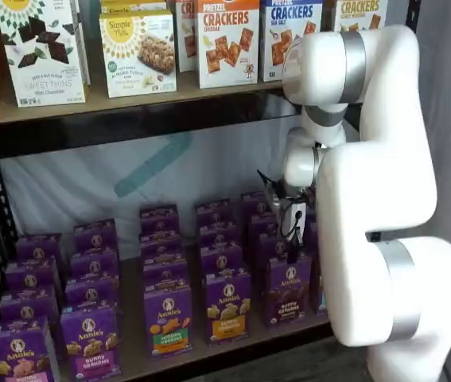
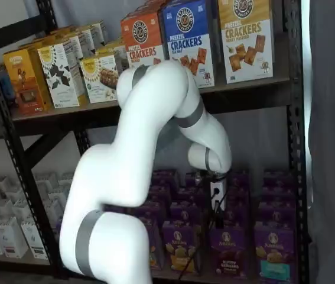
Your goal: Pick up the purple box with a brown patch in the center, on the bottom shelf, the fifth box from the left
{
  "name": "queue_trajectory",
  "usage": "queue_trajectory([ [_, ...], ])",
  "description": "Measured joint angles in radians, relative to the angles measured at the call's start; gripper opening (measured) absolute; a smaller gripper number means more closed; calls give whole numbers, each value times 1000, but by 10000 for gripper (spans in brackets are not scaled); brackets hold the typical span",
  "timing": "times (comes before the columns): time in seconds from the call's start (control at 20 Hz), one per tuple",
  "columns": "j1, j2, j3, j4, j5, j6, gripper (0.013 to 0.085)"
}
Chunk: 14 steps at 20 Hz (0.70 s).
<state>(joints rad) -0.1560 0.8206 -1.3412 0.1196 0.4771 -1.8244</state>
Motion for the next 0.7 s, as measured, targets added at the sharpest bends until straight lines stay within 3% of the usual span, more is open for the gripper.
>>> queue_trajectory([
  [0.15,-2,-24,41,38,-12,-36,850],
  [0.4,-5,-58,102,47,-36,-50,850],
  [0.7,-6,-60,109,66,-36,-68,850],
])
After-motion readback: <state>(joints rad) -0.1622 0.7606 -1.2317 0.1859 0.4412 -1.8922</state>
